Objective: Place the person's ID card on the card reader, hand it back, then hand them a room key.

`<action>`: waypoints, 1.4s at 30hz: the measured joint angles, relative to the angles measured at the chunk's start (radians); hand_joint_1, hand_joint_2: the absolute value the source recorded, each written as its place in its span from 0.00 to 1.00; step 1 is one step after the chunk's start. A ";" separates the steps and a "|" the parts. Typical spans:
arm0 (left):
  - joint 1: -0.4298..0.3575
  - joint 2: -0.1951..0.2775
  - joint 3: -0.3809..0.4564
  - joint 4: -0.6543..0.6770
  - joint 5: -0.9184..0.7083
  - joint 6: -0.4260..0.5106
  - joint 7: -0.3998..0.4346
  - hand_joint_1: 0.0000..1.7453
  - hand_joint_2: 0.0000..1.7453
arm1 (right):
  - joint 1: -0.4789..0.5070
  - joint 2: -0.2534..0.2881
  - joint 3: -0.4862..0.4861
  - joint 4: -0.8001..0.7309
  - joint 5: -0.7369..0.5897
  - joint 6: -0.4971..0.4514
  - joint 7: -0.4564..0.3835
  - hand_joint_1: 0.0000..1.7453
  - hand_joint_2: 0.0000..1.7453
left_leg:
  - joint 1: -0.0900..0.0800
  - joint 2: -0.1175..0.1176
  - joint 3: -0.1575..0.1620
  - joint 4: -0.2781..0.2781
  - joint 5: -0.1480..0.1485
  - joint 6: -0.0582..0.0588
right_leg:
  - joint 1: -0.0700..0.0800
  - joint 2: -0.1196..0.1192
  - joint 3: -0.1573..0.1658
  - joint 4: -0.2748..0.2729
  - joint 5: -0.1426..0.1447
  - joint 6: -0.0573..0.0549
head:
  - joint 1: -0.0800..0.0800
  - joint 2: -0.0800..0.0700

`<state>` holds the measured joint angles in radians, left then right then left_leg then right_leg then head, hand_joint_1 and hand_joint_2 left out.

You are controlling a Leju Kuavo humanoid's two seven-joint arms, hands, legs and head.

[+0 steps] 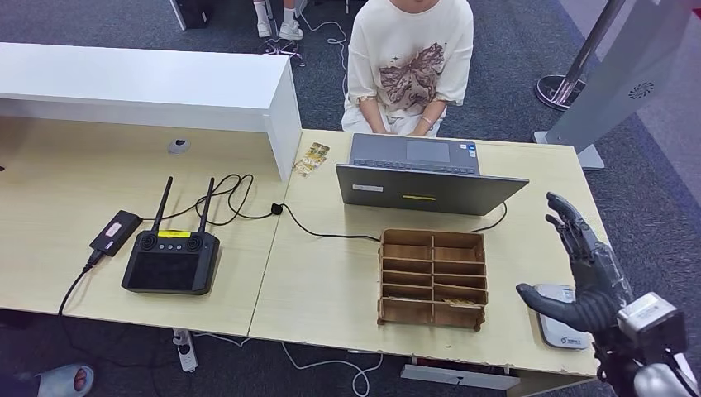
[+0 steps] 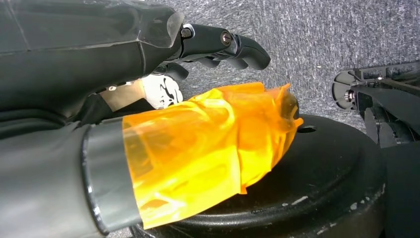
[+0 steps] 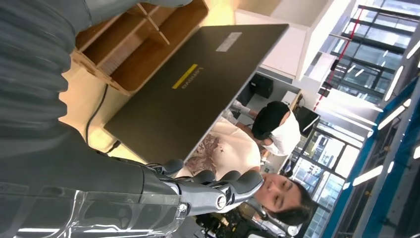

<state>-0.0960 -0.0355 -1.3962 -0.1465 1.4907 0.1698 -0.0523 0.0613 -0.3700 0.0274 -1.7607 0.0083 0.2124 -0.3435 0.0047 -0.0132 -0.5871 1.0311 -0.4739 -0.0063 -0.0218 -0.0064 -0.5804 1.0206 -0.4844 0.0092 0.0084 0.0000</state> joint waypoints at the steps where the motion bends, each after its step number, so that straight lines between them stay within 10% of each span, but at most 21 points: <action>1: 0.000 0.000 0.000 0.000 0.000 0.000 0.000 0.00 0.00 | 0.010 0.000 0.002 -0.005 0.014 -0.005 -0.003 0.00 1.00 | 0.000 0.000 0.000 0.000 0.000 0.000 | 0.000 0.000 0.000 0.000 0.000 0.000 | 0.000 0.000; 14: 0.000 -0.001 0.000 0.000 0.002 0.001 0.000 0.00 0.00 | 0.072 0.009 0.043 -0.045 0.135 -0.064 -0.024 0.00 1.00 | 0.000 0.000 0.000 0.000 0.000 0.000 | 0.000 0.000 0.000 0.000 0.000 0.000 | 0.000 0.000; 42: -0.001 -0.009 0.000 0.005 0.002 0.004 0.021 0.00 0.00 | 0.122 0.011 0.287 -0.042 0.867 -0.529 0.151 0.00 1.00 | 0.000 0.001 0.000 0.000 0.000 0.000 | 0.000 0.000 0.000 0.000 0.000 0.000 | 0.000 0.000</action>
<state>-0.0971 -0.0446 -1.3962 -0.1414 1.4923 0.1736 -0.0309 0.1830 -0.3593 0.3149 -1.8026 0.8750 -0.3165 -0.1928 0.0048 -0.0122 -0.5869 1.0309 -0.4739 -0.0064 -0.0217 -0.0061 -0.5804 1.0207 -0.4845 0.0091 0.0084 0.0000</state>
